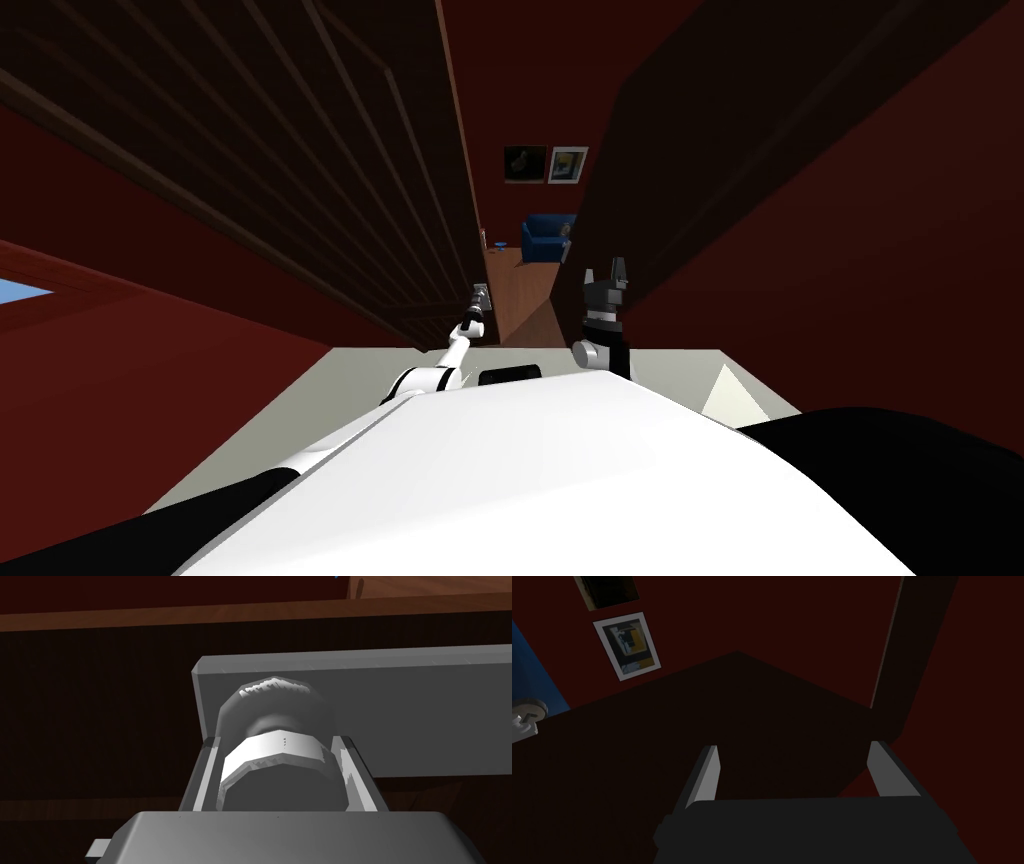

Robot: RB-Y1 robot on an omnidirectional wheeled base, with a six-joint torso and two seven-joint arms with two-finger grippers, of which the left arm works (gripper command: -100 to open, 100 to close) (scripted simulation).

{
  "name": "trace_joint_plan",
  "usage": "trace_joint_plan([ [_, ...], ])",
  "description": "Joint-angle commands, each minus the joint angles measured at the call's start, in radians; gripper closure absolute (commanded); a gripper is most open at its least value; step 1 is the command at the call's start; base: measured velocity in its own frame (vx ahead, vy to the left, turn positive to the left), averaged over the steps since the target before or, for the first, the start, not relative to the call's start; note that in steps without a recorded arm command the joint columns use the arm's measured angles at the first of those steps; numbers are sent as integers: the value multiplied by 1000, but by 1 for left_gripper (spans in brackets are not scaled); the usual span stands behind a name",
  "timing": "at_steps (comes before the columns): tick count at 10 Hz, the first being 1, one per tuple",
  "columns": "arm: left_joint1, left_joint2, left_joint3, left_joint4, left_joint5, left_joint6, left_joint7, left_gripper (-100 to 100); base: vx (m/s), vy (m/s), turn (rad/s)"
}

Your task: Push the door open

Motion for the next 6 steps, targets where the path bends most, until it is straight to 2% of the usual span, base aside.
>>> trace_joint_plan([
  [1, -7, 18, 15, 3, 5, -15, -4, 100, 199, -64, 36],
  [6, -4, 56, 68, 4, 24, -15, -18, 100, 202, -107, 66],
])
